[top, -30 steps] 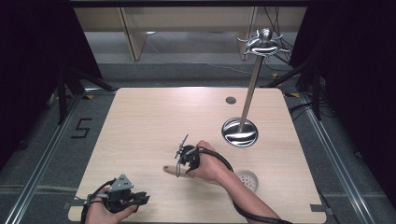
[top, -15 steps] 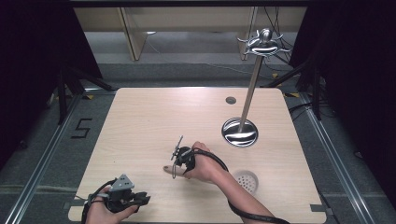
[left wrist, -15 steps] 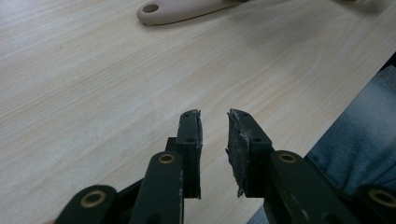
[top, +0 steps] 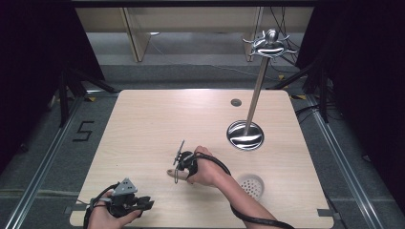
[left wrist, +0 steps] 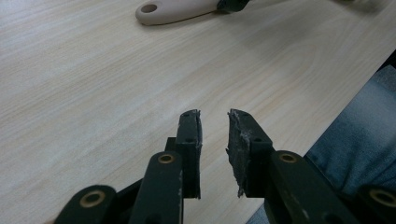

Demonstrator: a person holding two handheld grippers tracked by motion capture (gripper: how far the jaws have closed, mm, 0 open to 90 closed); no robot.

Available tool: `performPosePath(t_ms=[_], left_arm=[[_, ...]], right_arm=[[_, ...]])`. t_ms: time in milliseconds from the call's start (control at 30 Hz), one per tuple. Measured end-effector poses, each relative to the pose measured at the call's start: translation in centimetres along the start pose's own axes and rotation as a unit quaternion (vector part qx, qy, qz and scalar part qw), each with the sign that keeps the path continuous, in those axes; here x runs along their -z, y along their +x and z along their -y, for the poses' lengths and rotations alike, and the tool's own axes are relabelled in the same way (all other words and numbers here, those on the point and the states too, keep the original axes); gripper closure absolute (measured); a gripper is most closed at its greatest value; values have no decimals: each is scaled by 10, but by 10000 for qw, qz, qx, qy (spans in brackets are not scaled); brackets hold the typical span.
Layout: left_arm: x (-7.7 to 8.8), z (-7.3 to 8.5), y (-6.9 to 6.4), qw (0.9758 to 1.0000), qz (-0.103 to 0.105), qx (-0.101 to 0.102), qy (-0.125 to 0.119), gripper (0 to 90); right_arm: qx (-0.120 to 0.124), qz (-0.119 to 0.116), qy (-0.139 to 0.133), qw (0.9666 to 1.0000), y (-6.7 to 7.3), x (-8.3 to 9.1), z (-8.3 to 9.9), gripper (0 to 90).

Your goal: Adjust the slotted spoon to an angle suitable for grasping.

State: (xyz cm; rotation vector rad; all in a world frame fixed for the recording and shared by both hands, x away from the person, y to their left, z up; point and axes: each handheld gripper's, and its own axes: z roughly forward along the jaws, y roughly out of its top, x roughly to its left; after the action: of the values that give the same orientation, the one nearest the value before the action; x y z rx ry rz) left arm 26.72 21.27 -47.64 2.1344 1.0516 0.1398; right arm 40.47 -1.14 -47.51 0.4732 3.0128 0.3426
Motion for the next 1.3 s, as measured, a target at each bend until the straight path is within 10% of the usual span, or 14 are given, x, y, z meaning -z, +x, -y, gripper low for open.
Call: performPosePath(t_ms=[1033, 1100, 1300], left_arm=[[-1, 0, 1, 9999, 27, -75, 100, 731], [0, 0, 1, 9999, 33, -73, 97, 731], [-1, 0, 2, 9999, 41, -64, 104, 731]], right_arm=[[220, -100, 109, 9996, 2, -4, -5, 707], [540, 31, -72, 9985, -3, -5, -2, 708], [207, 40, -280, 9994, 1, 8, 2, 709]])
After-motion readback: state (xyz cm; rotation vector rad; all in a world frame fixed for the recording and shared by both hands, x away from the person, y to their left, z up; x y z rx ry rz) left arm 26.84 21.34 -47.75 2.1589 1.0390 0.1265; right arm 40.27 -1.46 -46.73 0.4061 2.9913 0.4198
